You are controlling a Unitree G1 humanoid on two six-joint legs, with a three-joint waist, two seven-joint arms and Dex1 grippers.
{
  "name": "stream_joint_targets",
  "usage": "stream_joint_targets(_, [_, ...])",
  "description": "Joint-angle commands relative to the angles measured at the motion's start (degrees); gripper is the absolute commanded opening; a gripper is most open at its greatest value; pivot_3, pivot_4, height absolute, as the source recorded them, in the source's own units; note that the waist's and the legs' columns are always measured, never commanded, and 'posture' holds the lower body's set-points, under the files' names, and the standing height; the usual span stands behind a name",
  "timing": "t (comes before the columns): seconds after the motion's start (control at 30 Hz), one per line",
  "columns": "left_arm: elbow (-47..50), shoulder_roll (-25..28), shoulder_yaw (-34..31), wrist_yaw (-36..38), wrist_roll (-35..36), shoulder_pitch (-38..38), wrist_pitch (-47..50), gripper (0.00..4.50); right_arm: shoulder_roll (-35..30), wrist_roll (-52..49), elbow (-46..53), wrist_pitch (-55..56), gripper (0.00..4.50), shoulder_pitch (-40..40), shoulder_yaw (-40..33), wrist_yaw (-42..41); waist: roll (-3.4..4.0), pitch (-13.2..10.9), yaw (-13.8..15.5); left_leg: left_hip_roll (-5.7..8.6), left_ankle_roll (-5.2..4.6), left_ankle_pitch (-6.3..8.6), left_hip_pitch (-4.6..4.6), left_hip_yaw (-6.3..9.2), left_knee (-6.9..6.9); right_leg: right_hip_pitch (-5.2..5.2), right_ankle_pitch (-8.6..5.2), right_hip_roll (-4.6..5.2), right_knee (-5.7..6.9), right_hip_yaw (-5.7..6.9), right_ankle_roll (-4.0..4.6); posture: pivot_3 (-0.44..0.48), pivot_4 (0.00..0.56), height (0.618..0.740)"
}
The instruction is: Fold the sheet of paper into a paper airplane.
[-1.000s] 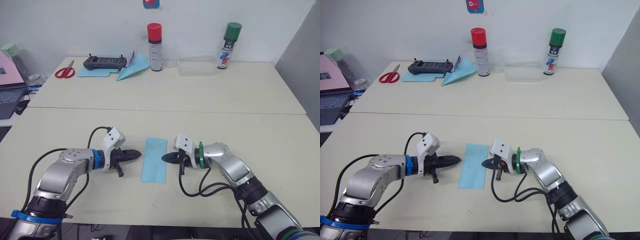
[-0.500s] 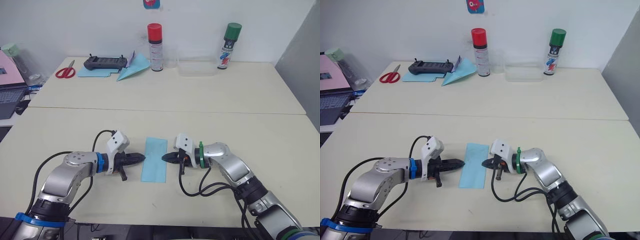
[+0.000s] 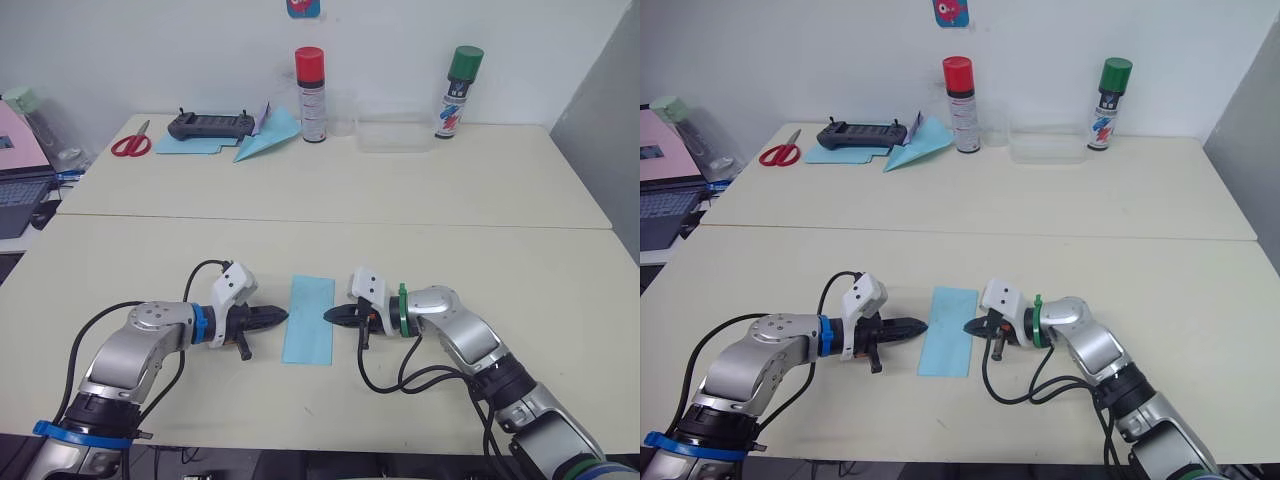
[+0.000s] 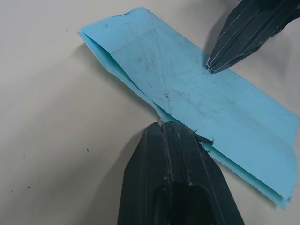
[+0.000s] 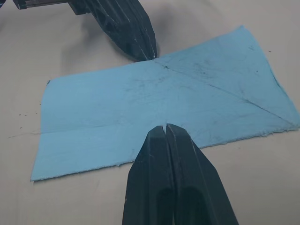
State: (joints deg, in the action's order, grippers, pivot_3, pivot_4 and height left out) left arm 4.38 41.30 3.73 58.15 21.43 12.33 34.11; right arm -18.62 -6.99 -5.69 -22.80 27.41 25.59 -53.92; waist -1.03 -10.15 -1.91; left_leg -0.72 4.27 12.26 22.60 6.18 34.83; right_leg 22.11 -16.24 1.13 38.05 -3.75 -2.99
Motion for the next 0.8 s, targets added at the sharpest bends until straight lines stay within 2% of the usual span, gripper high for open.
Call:
stream_joint_targets(0.03, [0.1, -0.4, 0.4, -0.2, -0.6, 1.1, -0.9, 0.0, -1.8, 2.0, -2.2, -2.4, 0.04, -1.6, 0.1, 0.8, 0.0, 0.0, 0.0, 0.0, 0.0, 0.0, 0.0, 0.0, 0.01, -0.01, 0.0, 0.0, 0.01, 0.0, 0.0, 0.0, 0.15, 0.74])
stream_joint_targets(0.33, [1.8, -1.3, 1.7, 0.3, -0.4, 1.6, -0.7, 0.0, -1.6, 2.1, -2.4, -2.4, 0.04, -1.4, 0.1, 1.0, 0.0, 0.0, 0.0, 0.01, 0.0, 0.0, -0.01, 0.01, 0.05, -0.04, 0.03, 0.0, 0.01, 0.0, -0.04, 0.0, 0.15, 0.74])
stream_joint_targets(0.8, [5.3, -2.0, -0.9, -0.6, 3.2, 4.3, 4.2, 0.0, -1.5, 2.1, -2.7, -2.0, 0.04, -1.4, 0.0, 1.0, -0.01, 0.0, 0.1, 0.02, 0.0, -0.01, -0.02, 0.03, 0.11, -0.08, 0.05, 0.0, 0.02, 0.0, -0.08, 0.0, 0.15, 0.74])
